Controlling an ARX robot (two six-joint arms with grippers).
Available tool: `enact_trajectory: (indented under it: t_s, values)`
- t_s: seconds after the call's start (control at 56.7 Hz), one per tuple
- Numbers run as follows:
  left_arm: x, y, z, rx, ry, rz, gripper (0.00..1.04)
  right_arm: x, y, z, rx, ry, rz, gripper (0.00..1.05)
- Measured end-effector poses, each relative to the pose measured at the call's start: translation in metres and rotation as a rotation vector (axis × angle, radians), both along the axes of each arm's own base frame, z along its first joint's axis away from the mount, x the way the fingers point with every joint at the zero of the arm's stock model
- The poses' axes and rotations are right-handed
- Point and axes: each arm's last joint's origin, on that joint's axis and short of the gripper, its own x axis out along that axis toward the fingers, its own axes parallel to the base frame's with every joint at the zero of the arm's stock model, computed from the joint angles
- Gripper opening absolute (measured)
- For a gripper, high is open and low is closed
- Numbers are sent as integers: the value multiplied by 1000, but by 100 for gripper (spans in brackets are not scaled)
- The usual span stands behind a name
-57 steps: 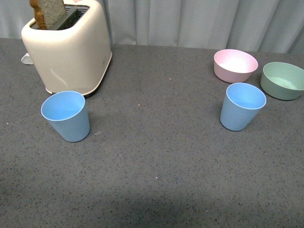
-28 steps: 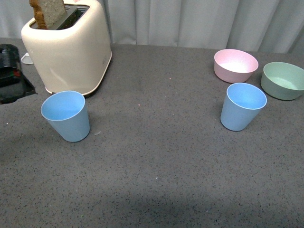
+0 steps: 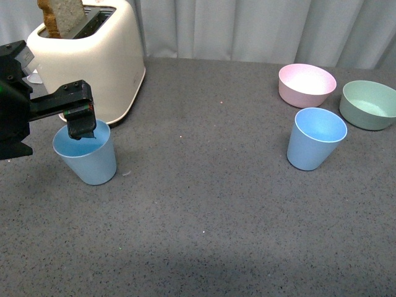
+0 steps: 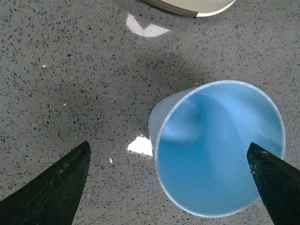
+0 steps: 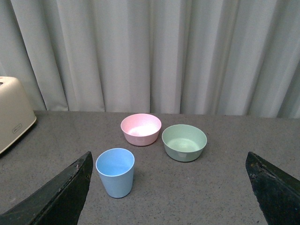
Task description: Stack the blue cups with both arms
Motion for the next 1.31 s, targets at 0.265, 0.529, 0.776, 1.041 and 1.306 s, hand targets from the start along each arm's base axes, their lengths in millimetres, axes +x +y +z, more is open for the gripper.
enact_trajectory:
  t_s: [0.265,0.529,0.776,1.041,1.306]
  values:
    - [6,-1,-9,-12,36,2,81,0,0,0,0,0,0,95]
    - [5,-5,-13,9,76,-11,36,0,0,0,0,0,0,95]
    - [4,-7,-15,11,98,-15,3,0,0,0,0,0,0,95]
    - [3,-24,-11,25,106,-49,4,0,0,0,0,0,0,95]
    - [20,-83,9,-3,54,-130,4,0,0,0,0,0,0,95]
